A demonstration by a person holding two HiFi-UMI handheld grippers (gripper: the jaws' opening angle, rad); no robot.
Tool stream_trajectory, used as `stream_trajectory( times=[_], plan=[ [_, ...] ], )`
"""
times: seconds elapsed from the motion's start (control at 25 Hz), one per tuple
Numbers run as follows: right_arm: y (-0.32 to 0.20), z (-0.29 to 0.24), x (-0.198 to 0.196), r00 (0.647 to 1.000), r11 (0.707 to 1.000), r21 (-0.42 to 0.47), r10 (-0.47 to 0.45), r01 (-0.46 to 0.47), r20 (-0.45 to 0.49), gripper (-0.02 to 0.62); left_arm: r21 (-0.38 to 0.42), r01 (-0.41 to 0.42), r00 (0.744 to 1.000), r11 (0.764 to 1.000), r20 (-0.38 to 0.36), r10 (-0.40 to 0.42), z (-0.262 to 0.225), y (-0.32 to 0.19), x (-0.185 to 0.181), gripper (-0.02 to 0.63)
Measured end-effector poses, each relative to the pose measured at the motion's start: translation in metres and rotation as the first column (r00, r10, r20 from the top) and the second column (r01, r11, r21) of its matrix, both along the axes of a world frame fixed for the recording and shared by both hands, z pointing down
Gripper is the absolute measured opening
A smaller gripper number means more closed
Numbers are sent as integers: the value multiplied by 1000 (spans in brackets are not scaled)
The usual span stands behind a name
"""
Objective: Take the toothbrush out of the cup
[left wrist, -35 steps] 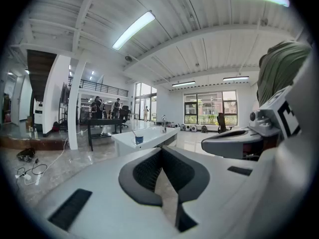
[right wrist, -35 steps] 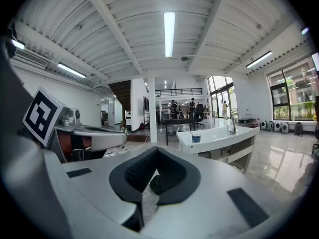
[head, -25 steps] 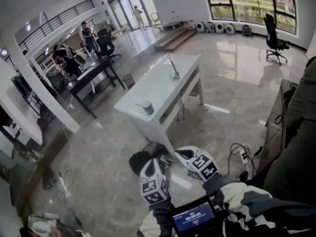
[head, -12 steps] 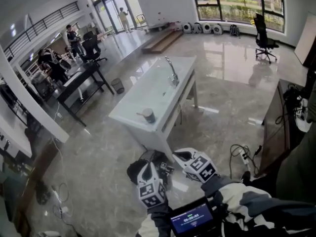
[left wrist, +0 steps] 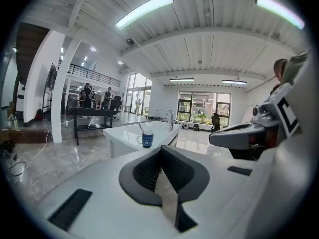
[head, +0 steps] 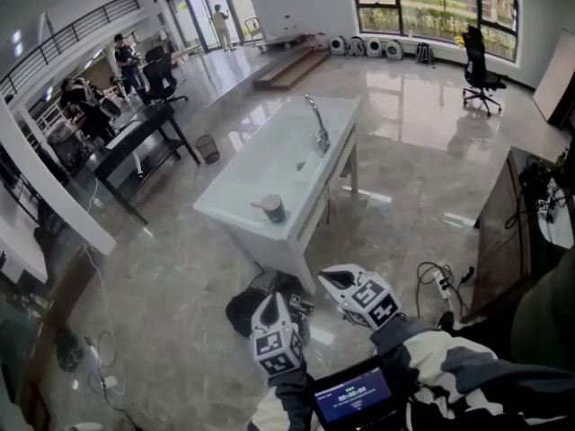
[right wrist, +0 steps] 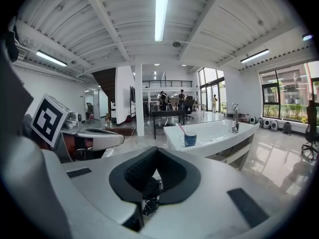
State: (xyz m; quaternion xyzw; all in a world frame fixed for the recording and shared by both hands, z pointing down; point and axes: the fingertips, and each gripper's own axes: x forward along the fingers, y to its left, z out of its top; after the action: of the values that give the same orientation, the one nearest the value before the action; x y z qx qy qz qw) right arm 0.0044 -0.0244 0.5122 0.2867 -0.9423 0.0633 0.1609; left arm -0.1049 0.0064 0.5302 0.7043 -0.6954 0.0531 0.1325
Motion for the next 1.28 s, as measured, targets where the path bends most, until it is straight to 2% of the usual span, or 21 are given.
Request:
stream_trajectory(
  times=[0.24, 0.44, 0.72, 1.0, 1.28],
  plan=[
    [-40, 4, -13, 1000, 1000, -13, 8, -8, 20, -8, -10, -4, 1000, 1000, 19, 4, -1, -35, -11, 5],
    [-97, -1, -26, 999, 999, -17, -30, 31, 40, -8, -33, 18, 1000, 999, 25, -17, -3, -89, -22, 5],
    [-161, -1, -44, 993, 993, -14, -117, 117, 30, -8, -27, 87, 995, 996, 52, -86, -9, -153, -36, 5],
    [-209, 4, -55, 984, 985, -16, -171, 172, 45, -8, -48, 152, 988, 987, 31, -151, -1, -190, -49, 5],
    [-240, 9, -74, 980, 980, -12, -198, 198, 34, -8, -47, 175, 985, 983, 23, -174, 4, -217, -67, 5]
  ],
)
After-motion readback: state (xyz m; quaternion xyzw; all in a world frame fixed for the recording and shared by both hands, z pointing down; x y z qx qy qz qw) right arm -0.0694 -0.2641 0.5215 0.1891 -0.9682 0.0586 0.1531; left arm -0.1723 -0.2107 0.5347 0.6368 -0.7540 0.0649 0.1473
